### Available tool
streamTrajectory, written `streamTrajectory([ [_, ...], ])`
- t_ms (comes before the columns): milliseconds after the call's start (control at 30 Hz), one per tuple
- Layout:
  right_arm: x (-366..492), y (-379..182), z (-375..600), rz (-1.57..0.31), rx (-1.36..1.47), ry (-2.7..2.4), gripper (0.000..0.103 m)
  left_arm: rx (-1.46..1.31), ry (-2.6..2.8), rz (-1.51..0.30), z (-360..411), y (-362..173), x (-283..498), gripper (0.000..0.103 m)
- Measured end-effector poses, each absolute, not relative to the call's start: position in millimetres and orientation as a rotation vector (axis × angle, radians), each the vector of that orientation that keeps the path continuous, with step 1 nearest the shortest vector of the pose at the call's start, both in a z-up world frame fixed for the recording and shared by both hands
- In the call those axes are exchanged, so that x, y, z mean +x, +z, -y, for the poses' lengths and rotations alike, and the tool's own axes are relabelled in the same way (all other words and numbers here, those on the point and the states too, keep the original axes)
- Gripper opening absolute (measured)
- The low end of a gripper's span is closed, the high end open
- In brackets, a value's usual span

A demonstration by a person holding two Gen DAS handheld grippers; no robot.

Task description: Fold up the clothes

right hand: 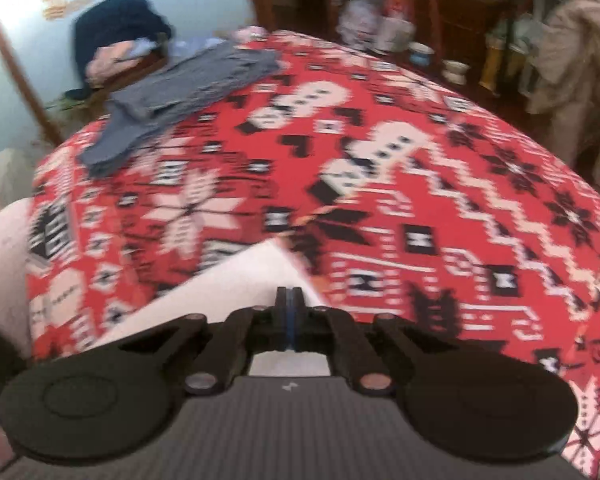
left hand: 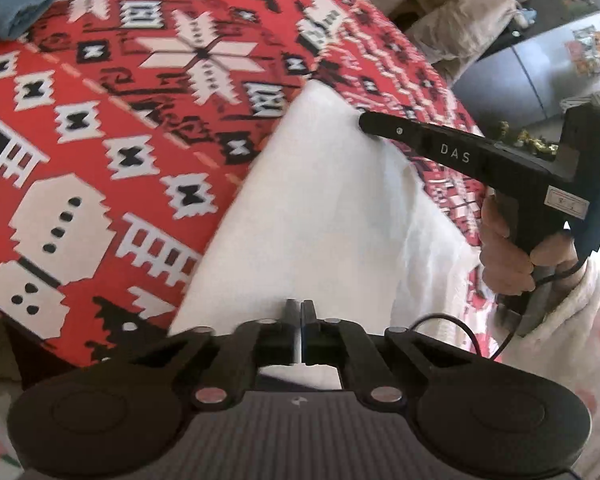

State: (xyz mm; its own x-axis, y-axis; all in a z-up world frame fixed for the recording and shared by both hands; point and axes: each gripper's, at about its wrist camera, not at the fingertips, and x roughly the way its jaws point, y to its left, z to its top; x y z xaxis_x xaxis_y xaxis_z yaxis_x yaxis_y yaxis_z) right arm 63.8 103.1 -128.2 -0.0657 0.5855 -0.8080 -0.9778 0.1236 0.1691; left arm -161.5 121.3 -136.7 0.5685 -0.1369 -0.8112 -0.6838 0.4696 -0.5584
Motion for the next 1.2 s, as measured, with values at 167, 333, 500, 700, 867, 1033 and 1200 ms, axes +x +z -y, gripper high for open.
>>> streamTrajectory([
  [167, 49.7, -99.0, -75.2, -0.89, -0.488, 1.471, 0.01, -1.05, 0.365, -0.907, -124.3, -132.4, -147.0, 0.004],
  [333, 9.9, -104.2, -48.5, -0.927, -0.614, 1.564, 0.01, -1.016, 0.346, -0.93, -116.4, -139.4, -138.5, 0.004],
  [500, 11.3, -122.1, -47.2, -0.932, -0.627, 1.522, 0.003, -1.039, 0.35, -0.951, -113.0, -147.7, -147.6, 0.003],
  [700, 49.8, -122.5, -64.9, -0.895, -0.569, 1.46, 0.0, -1.042, 0.344, -0.986, -104.0, -149.1, -155.2, 0.003],
  [867, 69.3, -120.1, -68.2, -0.884, -0.569, 1.392, 0.0, -1.04, 0.321, -0.991, -99.4, -145.4, -159.7, 0.003],
  [1033, 71.0, -98.9, -51.4, -0.879, -0.498, 1.393, 0.009, -1.021, 0.285, -0.96, -98.6, -137.6, -151.9, 0.004],
  [1200, 30.8, -98.7, -27.6, -0.931, -0.563, 1.483, 0.01, -1.029, 0.23, -0.97, -96.6, -145.3, -132.0, 0.004],
])
